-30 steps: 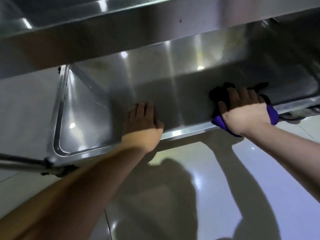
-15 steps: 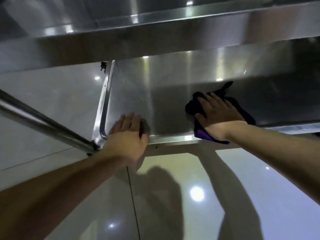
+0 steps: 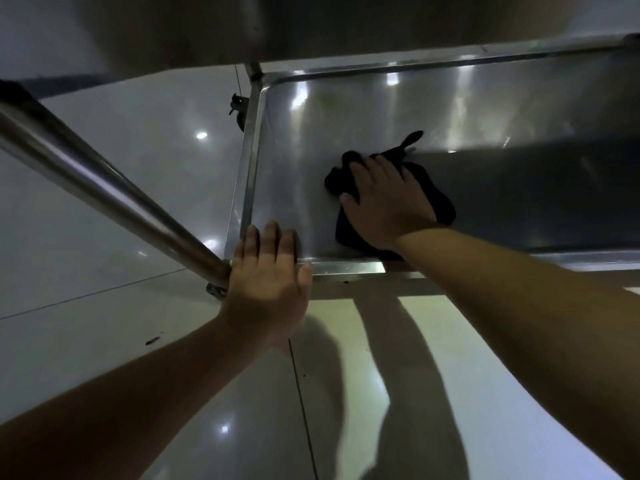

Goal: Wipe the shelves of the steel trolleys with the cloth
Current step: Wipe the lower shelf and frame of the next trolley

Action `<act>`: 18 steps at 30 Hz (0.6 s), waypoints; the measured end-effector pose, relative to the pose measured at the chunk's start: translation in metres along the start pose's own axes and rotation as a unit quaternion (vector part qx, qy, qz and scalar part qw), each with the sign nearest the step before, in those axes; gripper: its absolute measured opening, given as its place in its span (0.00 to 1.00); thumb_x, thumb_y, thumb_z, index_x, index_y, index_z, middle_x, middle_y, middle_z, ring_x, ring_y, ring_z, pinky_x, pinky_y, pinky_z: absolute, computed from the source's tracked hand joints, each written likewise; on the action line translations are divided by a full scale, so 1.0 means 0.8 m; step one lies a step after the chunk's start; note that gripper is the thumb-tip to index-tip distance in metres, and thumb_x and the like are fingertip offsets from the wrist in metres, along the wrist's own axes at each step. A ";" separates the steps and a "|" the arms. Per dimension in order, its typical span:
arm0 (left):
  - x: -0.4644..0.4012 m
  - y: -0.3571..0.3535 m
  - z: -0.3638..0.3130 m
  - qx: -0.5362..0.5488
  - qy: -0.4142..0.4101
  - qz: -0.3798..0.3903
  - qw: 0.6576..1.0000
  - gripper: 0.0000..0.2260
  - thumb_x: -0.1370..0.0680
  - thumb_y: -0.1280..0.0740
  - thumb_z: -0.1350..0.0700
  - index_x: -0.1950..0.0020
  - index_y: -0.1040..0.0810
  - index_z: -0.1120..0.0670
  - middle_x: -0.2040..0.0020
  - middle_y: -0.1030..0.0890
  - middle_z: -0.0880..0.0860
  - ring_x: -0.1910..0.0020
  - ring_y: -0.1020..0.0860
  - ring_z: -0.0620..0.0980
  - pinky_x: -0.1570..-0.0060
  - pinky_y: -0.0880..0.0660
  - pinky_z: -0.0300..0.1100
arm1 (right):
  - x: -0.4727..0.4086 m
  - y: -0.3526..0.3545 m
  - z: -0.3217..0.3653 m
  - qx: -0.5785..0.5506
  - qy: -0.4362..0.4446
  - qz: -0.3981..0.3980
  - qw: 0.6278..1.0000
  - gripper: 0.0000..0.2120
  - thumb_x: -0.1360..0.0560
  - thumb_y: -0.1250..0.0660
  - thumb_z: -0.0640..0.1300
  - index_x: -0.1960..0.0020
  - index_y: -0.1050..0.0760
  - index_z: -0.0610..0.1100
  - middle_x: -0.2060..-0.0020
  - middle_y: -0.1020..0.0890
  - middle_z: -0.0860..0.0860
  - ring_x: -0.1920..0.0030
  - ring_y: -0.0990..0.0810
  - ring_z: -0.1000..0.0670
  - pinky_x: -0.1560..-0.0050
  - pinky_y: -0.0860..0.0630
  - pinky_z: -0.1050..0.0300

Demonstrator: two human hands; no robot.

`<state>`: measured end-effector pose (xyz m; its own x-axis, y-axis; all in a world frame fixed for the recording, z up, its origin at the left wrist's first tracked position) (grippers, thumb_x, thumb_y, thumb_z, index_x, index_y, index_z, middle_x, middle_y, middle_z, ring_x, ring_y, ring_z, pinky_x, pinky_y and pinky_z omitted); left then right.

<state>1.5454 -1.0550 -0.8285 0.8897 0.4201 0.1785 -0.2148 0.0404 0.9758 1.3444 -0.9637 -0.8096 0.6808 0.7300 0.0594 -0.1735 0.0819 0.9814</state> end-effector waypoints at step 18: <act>0.020 0.027 0.005 0.282 0.029 -0.159 0.946 0.19 0.21 0.30 0.56 0.32 0.27 0.62 0.33 0.27 0.62 0.36 0.25 0.61 0.31 0.29 0.58 | -0.062 -0.011 0.109 -0.058 0.088 0.011 0.994 0.27 0.15 0.48 0.53 0.18 0.40 0.47 0.19 0.36 0.49 0.19 0.43 0.47 0.21 0.46 0.45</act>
<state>1.5570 -1.0512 -0.8040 0.8461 0.5176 -0.1274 0.3243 -0.3101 0.8937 1.3739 -1.0597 -0.8050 0.5435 0.8386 0.0374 -0.2744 0.1354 0.9520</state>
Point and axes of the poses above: each hand's wrist, its own x-axis away from the middle knuckle, its own y-axis out of the back of the hand, z = x × y, the point moved 4 cm from there along -x, towards the middle knuckle
